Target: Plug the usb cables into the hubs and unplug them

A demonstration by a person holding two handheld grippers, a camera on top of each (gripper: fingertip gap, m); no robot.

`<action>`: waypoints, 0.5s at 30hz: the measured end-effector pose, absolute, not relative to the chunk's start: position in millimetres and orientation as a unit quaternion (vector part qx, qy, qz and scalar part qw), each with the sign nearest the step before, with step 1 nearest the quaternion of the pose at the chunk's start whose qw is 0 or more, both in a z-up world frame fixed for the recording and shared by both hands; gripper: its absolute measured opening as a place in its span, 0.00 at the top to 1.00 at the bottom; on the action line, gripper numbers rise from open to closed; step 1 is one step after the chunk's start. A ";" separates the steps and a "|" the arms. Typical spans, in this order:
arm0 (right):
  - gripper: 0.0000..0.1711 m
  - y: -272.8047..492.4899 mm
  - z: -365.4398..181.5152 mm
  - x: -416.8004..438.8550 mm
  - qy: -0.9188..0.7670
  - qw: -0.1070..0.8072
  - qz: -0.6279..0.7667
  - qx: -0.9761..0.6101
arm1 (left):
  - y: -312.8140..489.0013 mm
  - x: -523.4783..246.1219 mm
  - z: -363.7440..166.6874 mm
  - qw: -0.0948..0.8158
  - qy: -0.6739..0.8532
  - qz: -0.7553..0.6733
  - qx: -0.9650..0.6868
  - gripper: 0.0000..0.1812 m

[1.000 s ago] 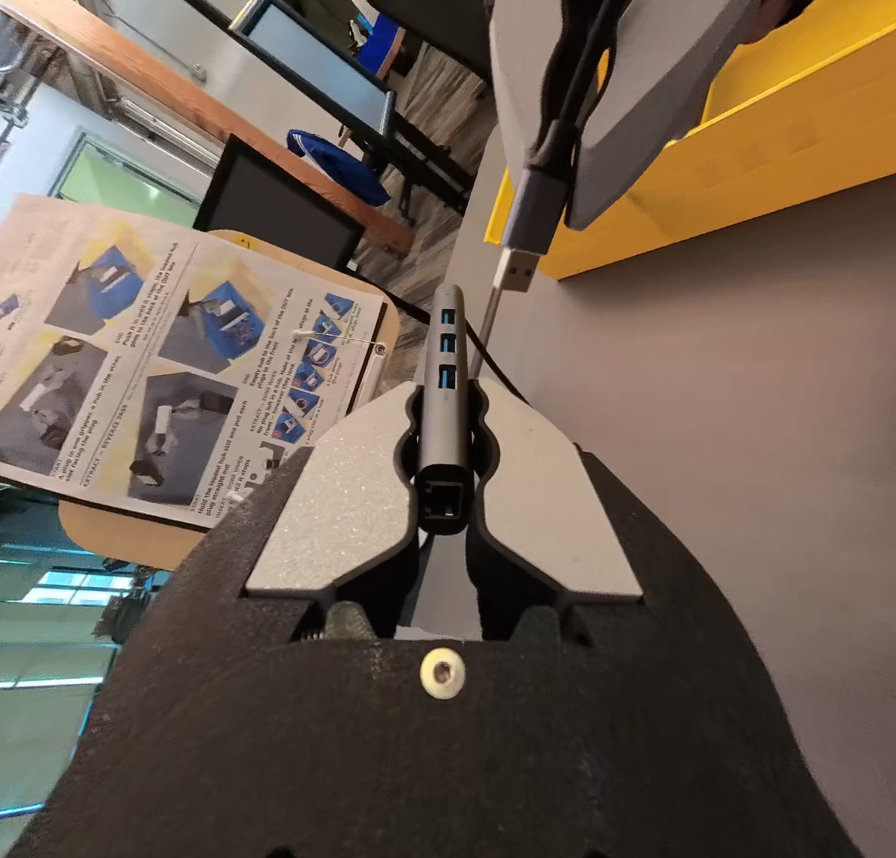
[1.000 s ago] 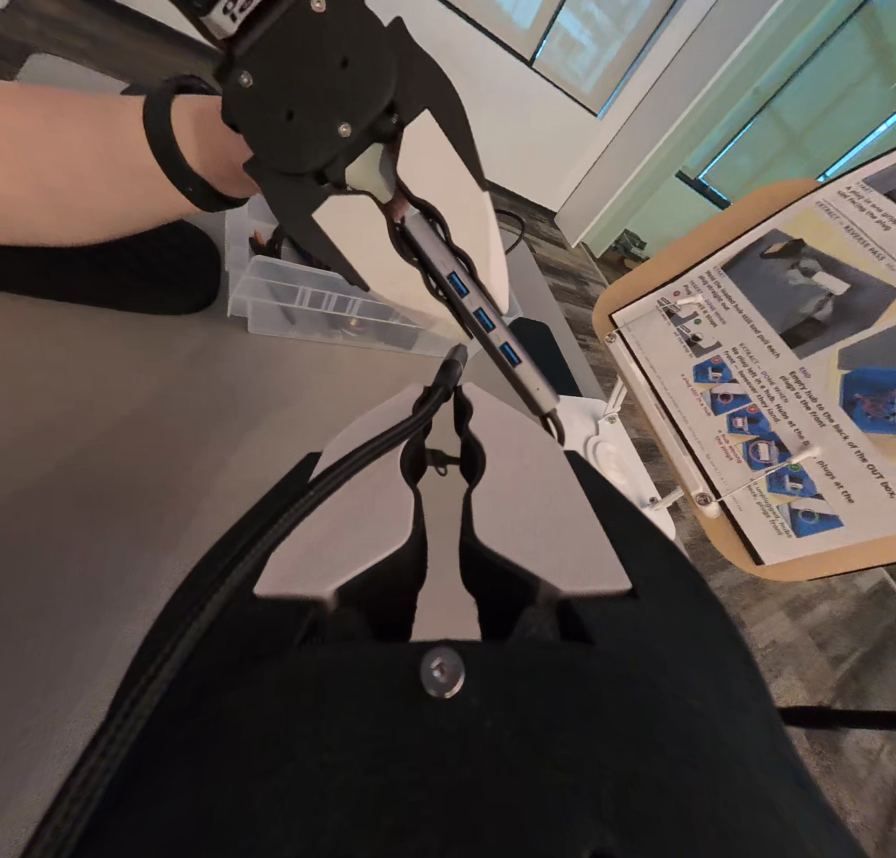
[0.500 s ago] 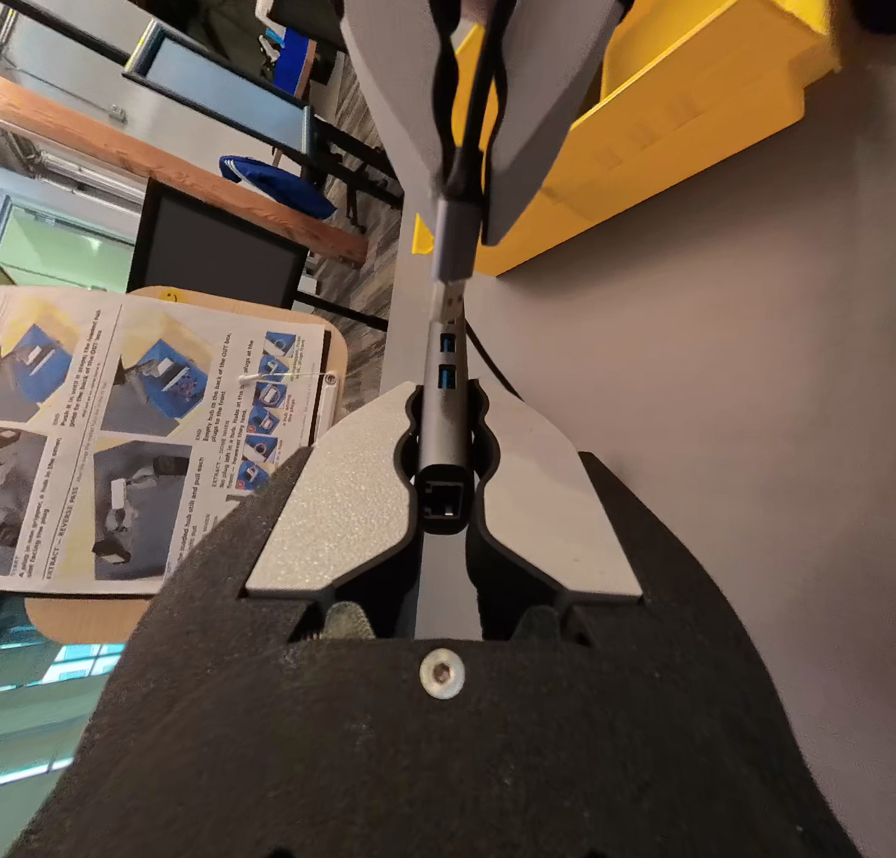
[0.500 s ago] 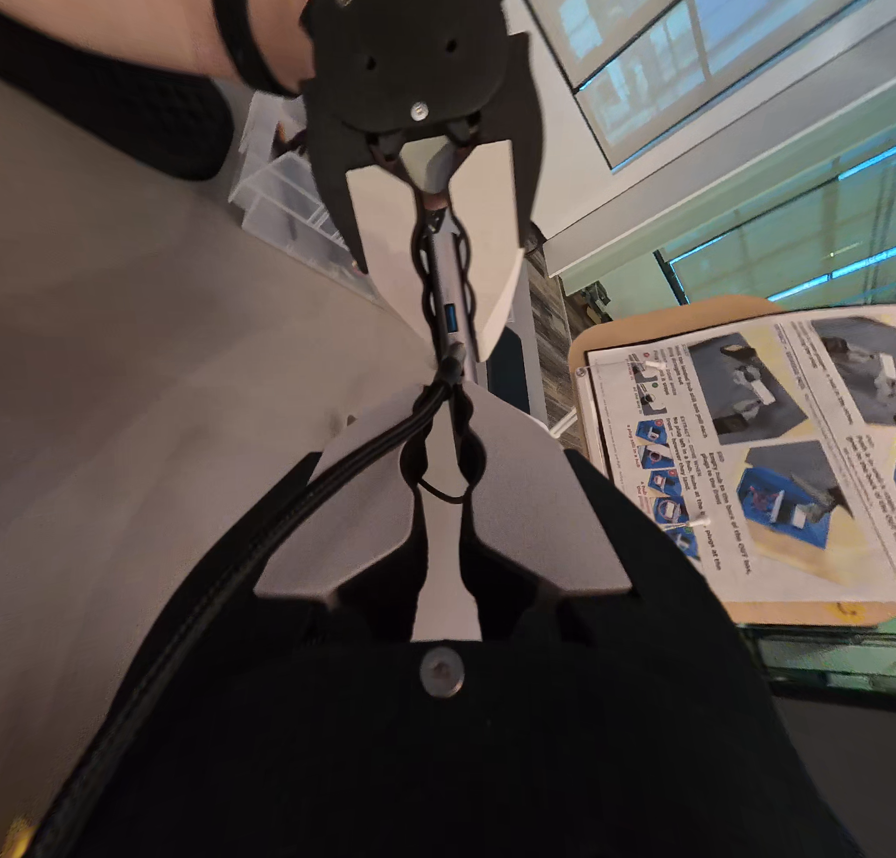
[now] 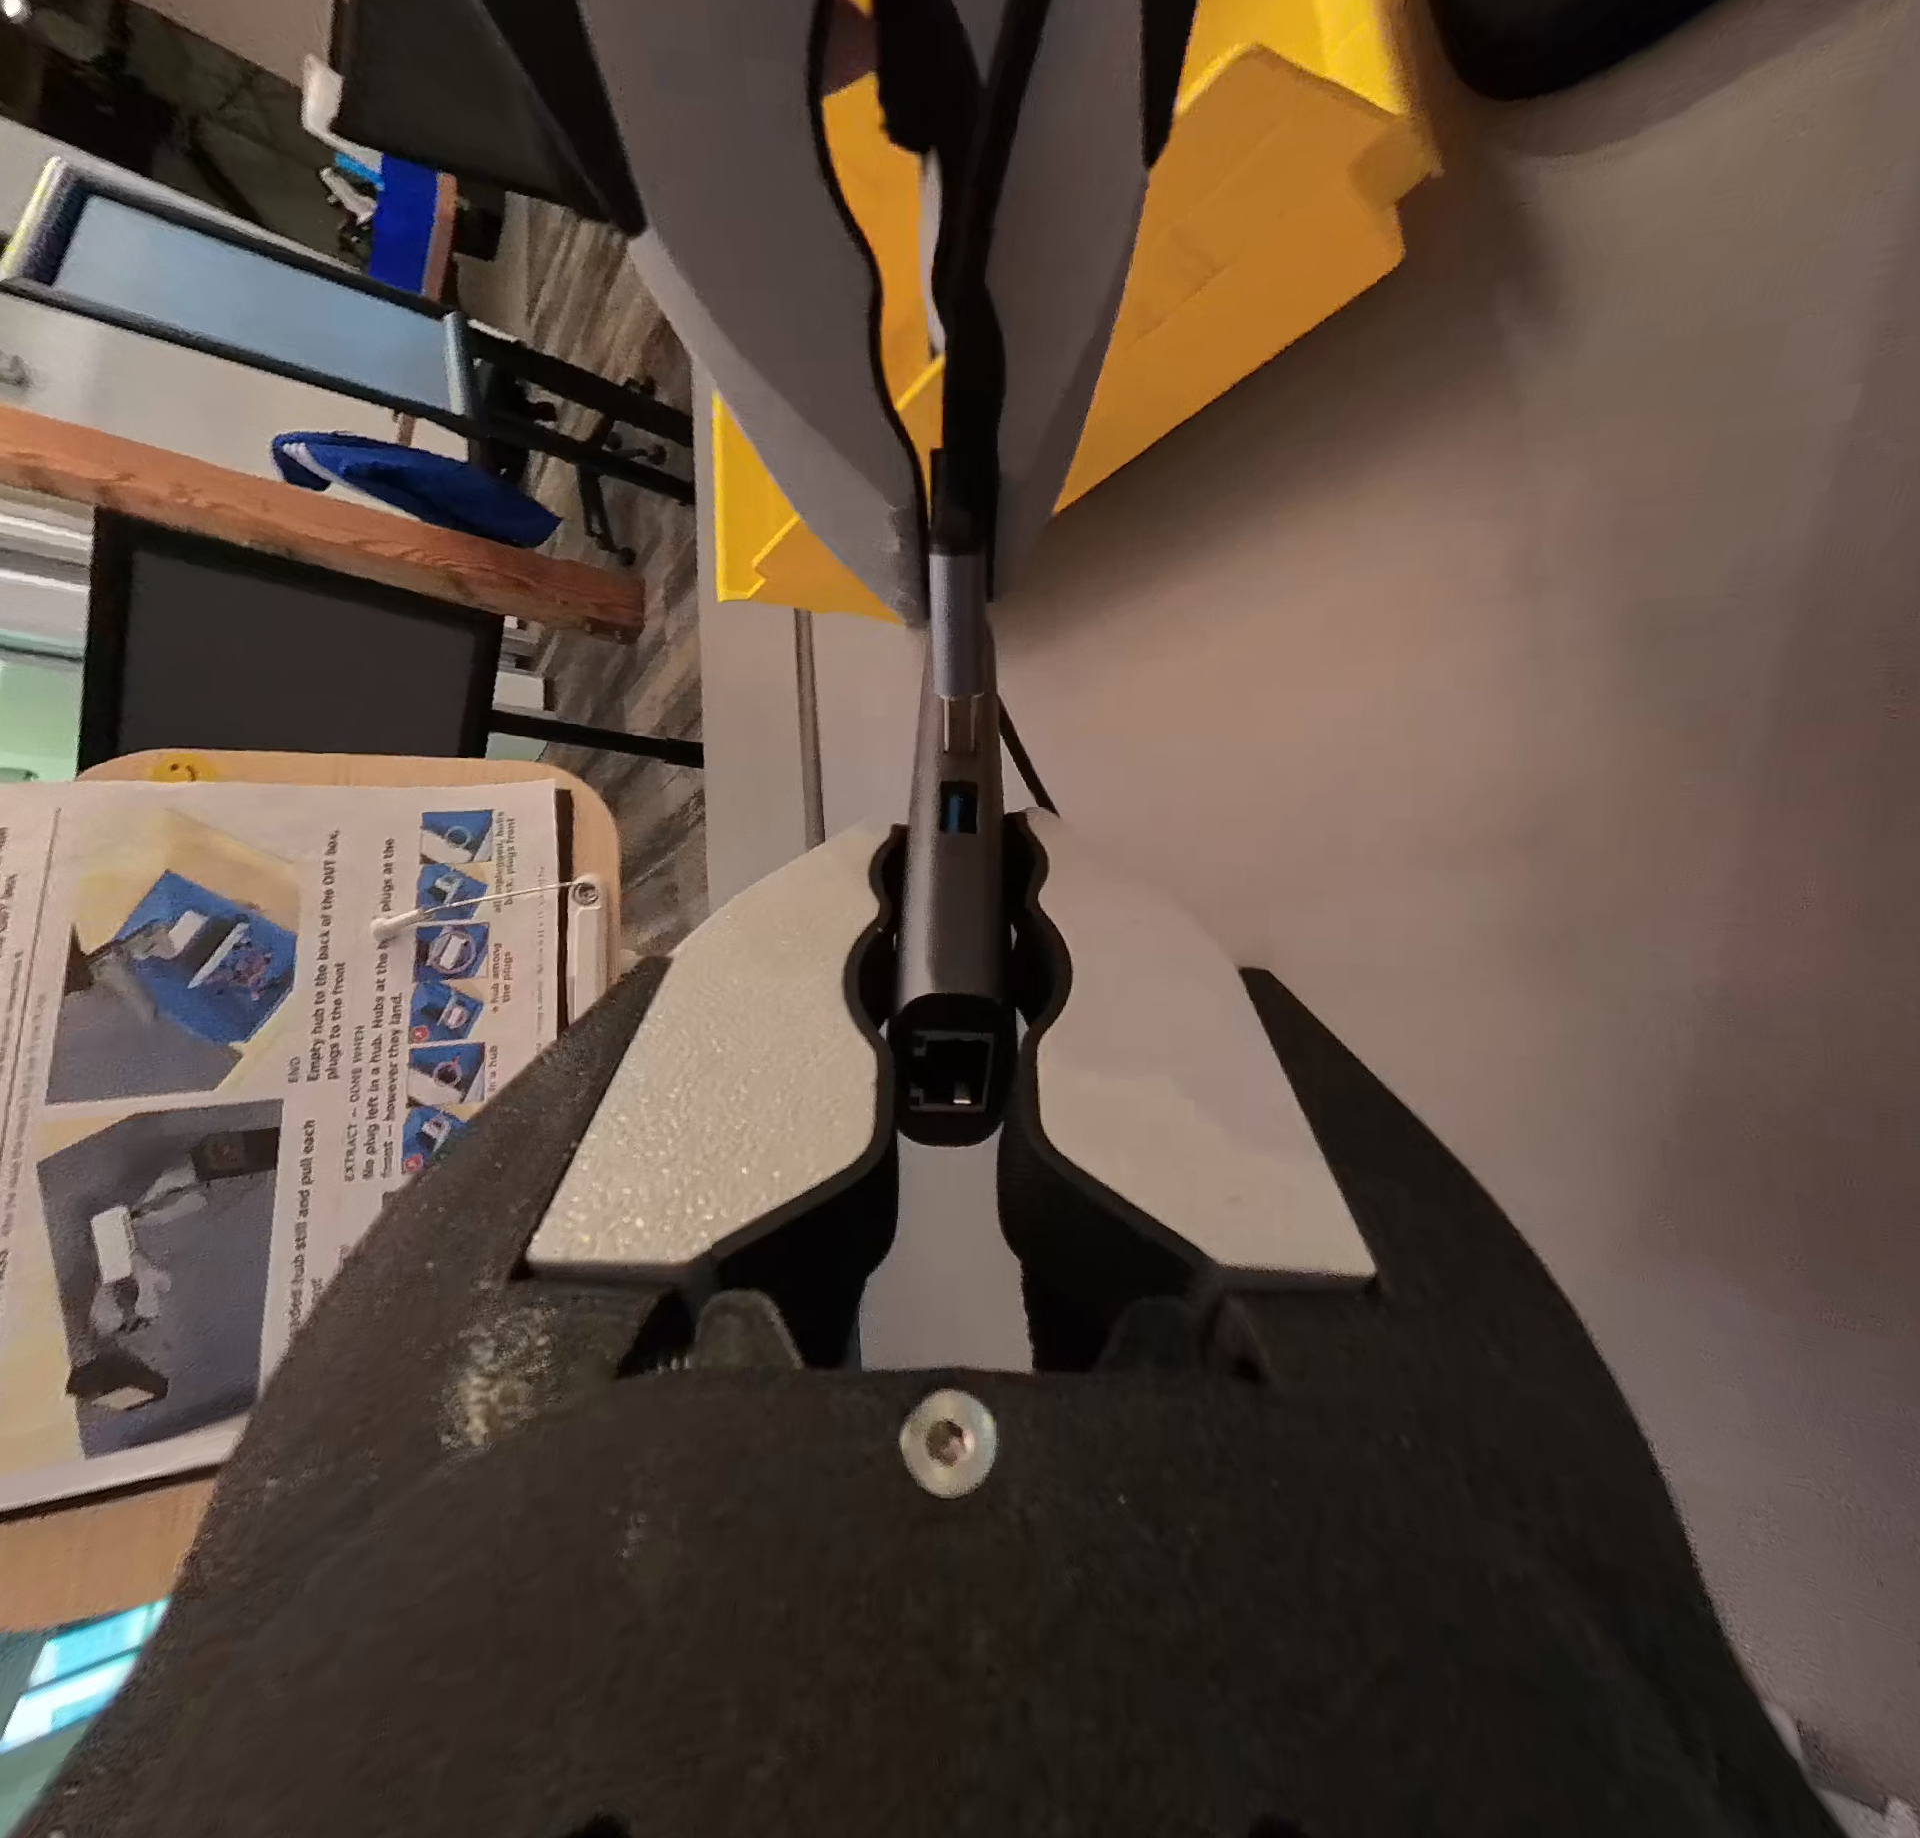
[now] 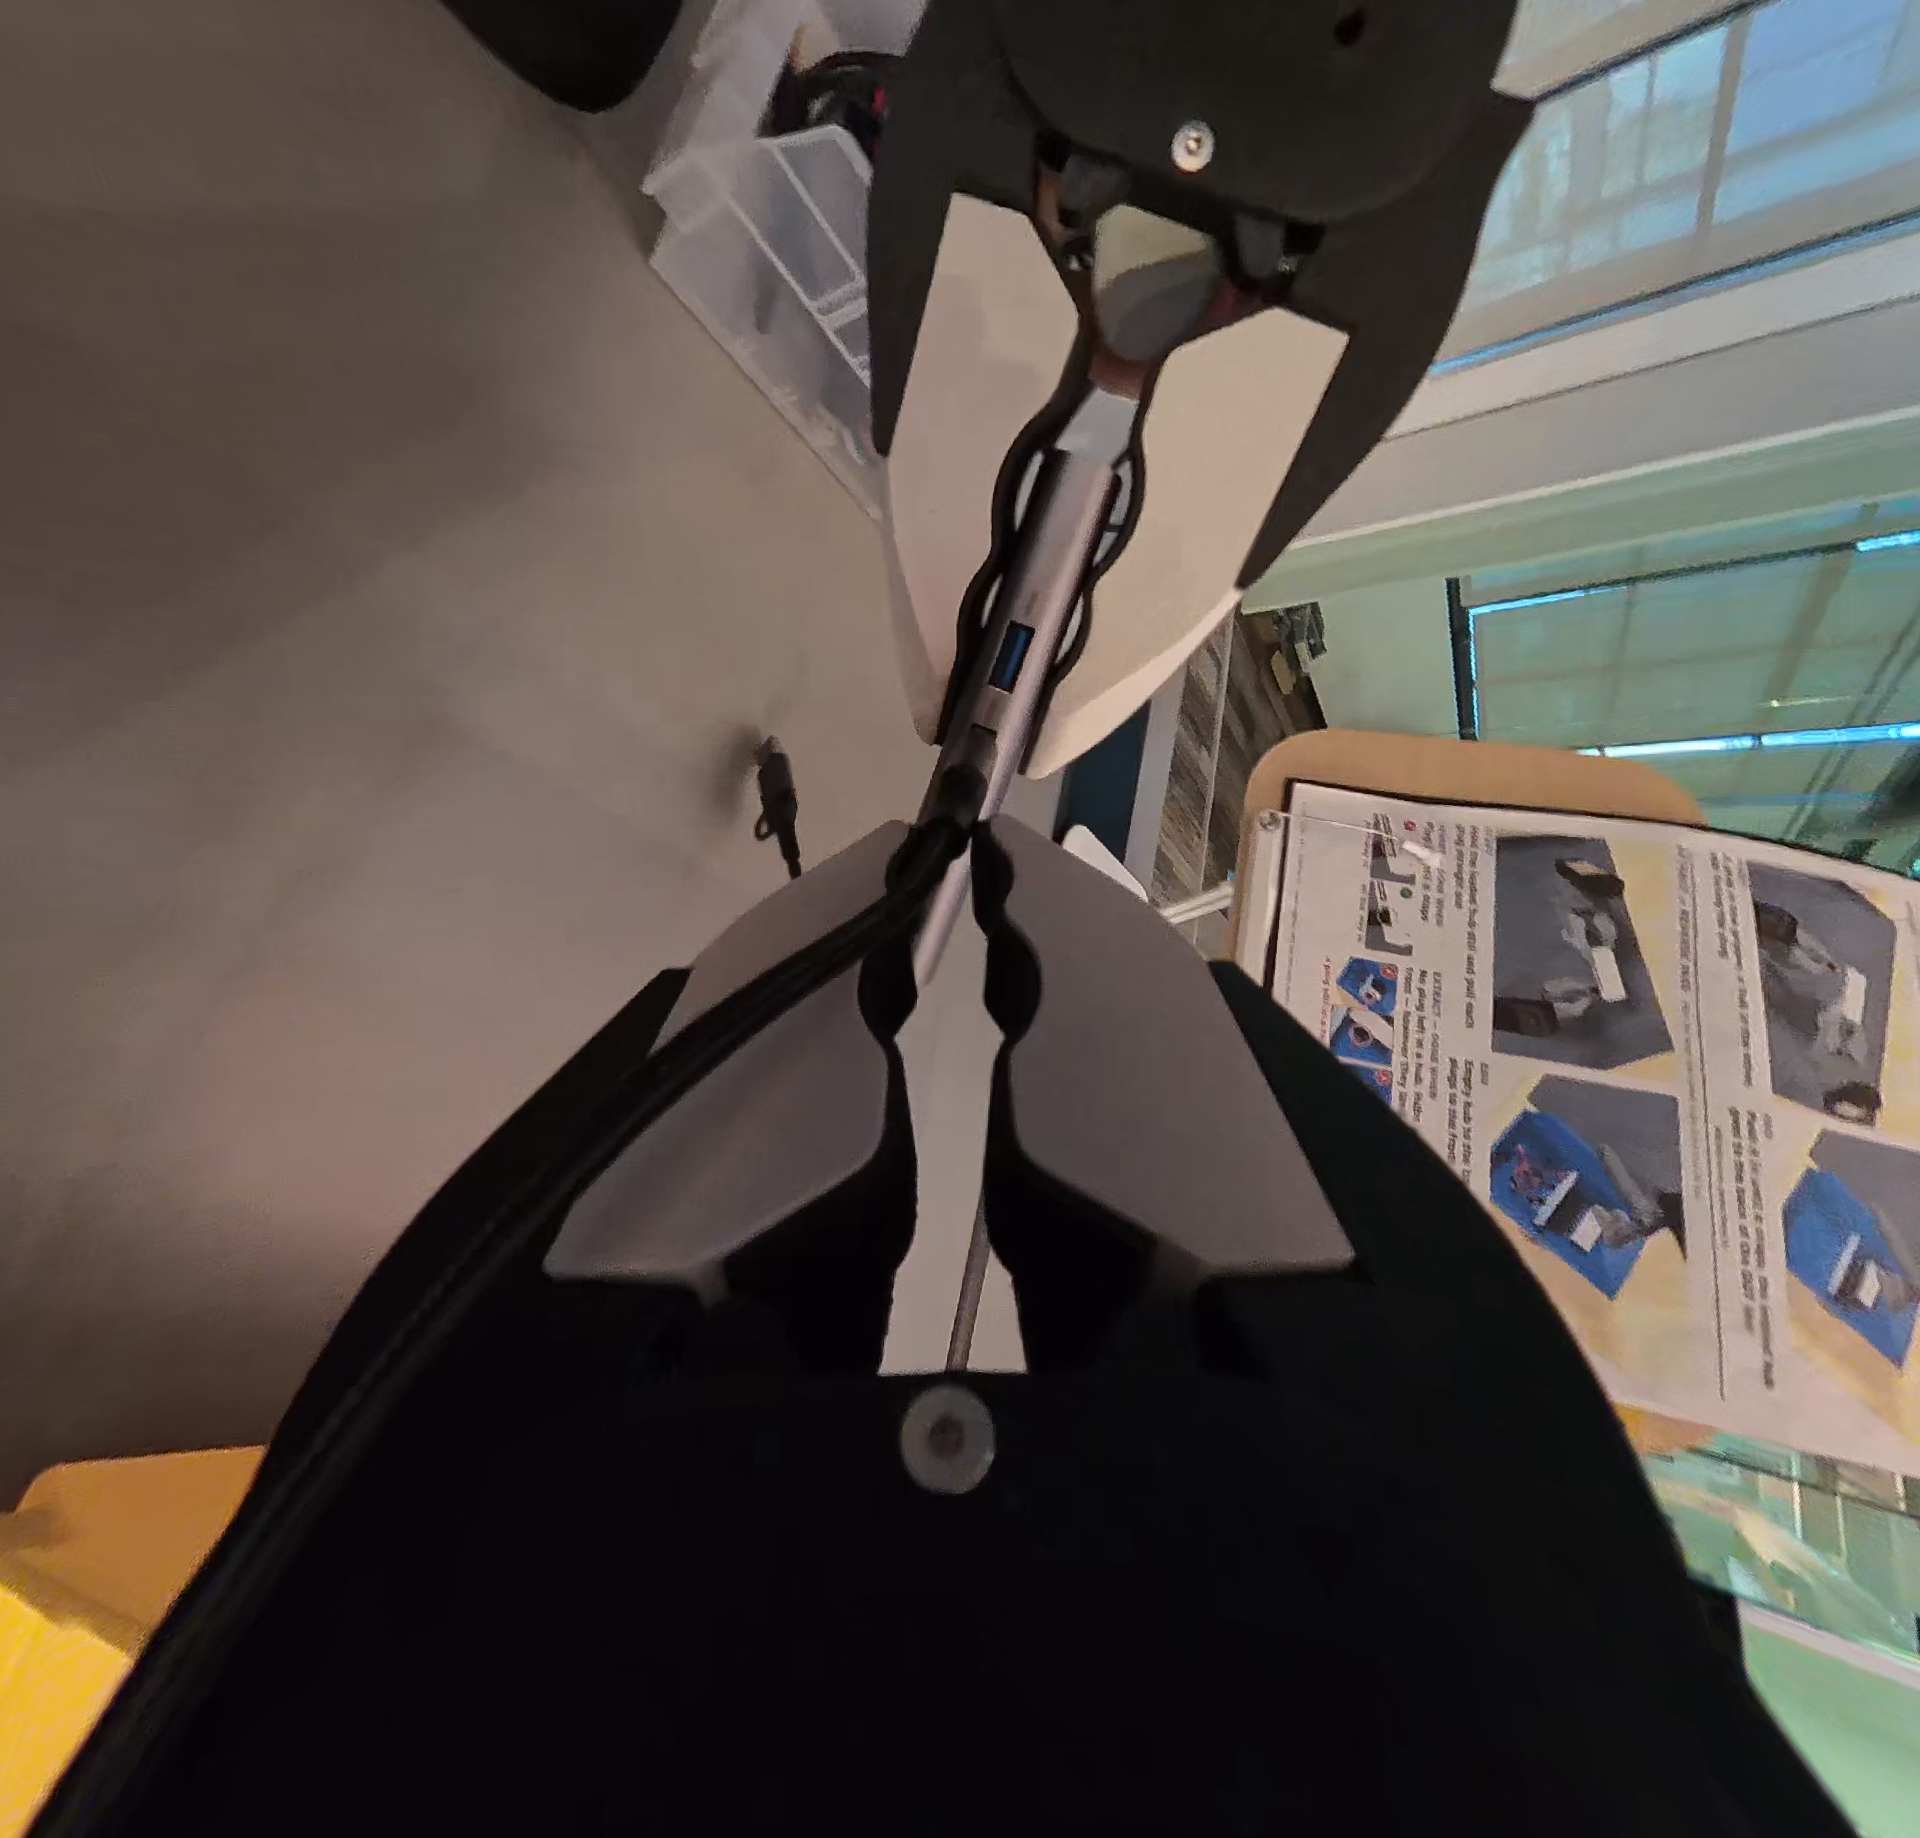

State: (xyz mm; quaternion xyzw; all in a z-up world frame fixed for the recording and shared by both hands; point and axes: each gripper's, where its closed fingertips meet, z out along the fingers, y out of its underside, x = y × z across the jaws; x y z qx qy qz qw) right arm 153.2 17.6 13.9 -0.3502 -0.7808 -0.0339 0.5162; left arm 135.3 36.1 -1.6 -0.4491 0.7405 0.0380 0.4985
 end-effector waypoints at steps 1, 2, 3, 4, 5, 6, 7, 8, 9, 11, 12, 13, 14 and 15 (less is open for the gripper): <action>0.95 16.4 12.2 153.1 -0.785 0.511 -0.034 -0.349 | 34.9 135.2 -3.4 0.496 0.746 0.041 -0.443 0.91; 0.95 16.2 11.2 153.0 -0.786 0.508 -0.035 -0.350 | 34.8 135.3 -4.3 0.494 0.747 0.042 -0.443 0.91; 0.95 16.2 10.3 153.1 -0.788 0.506 -0.039 -0.349 | 34.7 135.4 -5.4 0.491 0.748 0.041 -0.446 0.91; 0.94 16.5 10.0 153.1 -0.789 0.505 -0.042 -0.348 | 34.9 135.4 -5.9 0.491 0.748 0.041 -0.445 0.91; 0.95 17.2 10.3 153.0 -0.788 0.506 -0.045 -0.349 | 36.1 135.6 -5.4 0.495 0.747 0.046 -0.442 0.91; 0.95 17.2 10.4 153.1 -0.788 0.506 -0.046 -0.348 | 36.3 135.7 -5.1 0.496 0.746 0.049 -0.441 0.91; 0.95 17.5 11.3 153.3 -0.787 0.508 -0.048 -0.347 | 36.5 135.9 -4.3 0.497 0.744 0.049 -0.443 0.91; 0.95 18.1 13.1 153.9 -0.784 0.512 -0.049 -0.347 | 37.4 136.5 -2.2 0.503 0.740 0.053 -0.443 0.91; 0.95 18.4 14.7 154.8 -0.782 0.514 -0.049 -0.348 | 38.0 137.4 -0.3 0.509 0.737 0.056 -0.442 0.91; 0.95 19.1 15.9 157.2 -0.782 0.513 -0.052 -0.351 | 38.4 139.7 0.7 0.512 0.731 0.057 -0.447 0.91; 0.95 19.3 15.6 157.7 -0.782 0.512 -0.054 -0.351 | 38.7 140.2 0.5 0.512 0.731 0.061 -0.447 0.91; 0.95 19.1 14.6 157.5 -0.783 0.510 -0.053 -0.352 | 38.9 140.4 -0.5 0.509 0.732 0.064 -0.448 0.91; 0.95 18.6 14.2 156.9 -0.784 0.509 -0.050 -0.352 | 39.2 140.5 -1.5 0.507 0.733 0.070 -0.448 0.91; 0.94 18.3 13.6 156.9 -0.785 0.508 -0.048 -0.352 | 39.2 140.6 -2.6 0.506 0.735 0.072 -0.446 0.91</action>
